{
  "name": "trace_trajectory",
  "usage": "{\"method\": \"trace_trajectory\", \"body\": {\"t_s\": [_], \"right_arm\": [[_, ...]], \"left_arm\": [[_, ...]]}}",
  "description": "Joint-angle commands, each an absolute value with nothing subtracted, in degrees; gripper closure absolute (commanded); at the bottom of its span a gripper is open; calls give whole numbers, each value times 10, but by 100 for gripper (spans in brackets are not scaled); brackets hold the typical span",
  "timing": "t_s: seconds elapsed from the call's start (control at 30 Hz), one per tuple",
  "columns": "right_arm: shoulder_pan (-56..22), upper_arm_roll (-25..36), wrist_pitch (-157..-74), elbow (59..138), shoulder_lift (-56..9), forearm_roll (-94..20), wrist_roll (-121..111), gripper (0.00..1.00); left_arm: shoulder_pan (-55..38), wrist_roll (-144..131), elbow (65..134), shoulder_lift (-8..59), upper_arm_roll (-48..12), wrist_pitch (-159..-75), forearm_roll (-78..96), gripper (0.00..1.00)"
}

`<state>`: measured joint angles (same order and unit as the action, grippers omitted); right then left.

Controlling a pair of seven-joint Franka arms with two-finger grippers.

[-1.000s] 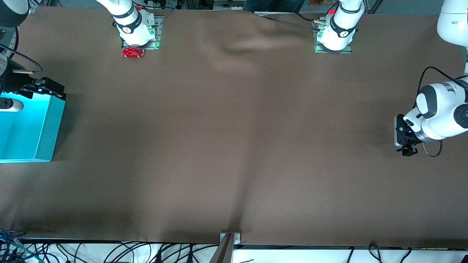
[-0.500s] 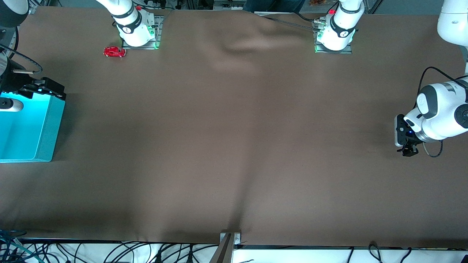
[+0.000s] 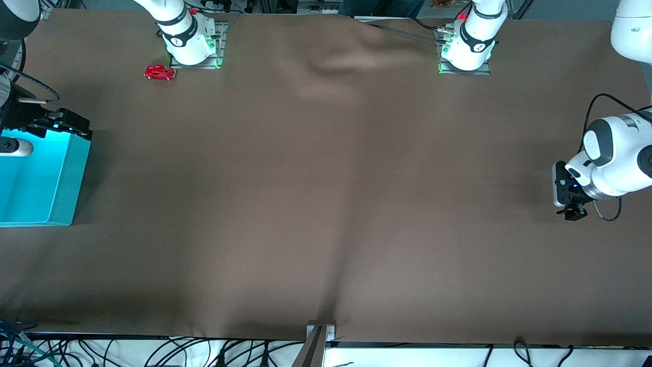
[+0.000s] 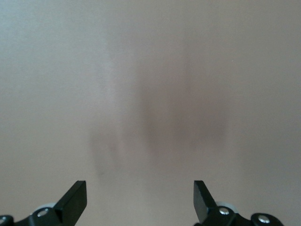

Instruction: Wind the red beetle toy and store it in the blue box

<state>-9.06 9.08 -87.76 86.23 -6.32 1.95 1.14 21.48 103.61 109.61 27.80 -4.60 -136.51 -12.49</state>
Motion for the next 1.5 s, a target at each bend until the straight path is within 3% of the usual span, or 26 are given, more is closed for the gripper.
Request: {"method": "trace_trajectory", "body": {"t_s": [0.0, 0.33, 0.57, 0.77, 1.1, 1.47], "right_arm": [[-87, 91, -832, 856, -69, 25, 5, 0], [-82, 91, -719, 891, -69, 23, 7, 0], [-81, 101, -712, 966, -39, 22, 8, 0], [-80, 109, -739, 1053, -1, 23, 7, 0], [-79, 134, -856, 1290, 121, 28, 9, 0], [-79, 183, -918, 1390, 137, 30, 15, 0]], "left_arm": [[215, 1019, 1097, 250, -52, -1356, -131, 0], [195, 941, 1100, 193, -54, -1347, -130, 0], [178, 838, 1098, 158, -54, -1284, -89, 0], [177, 715, 1098, 138, -54, -1243, -29, 0], [173, 583, 1097, 112, -52, -1217, 51, 0], [113, 352, 1088, 59, -46, -1127, 46, 0]]}}
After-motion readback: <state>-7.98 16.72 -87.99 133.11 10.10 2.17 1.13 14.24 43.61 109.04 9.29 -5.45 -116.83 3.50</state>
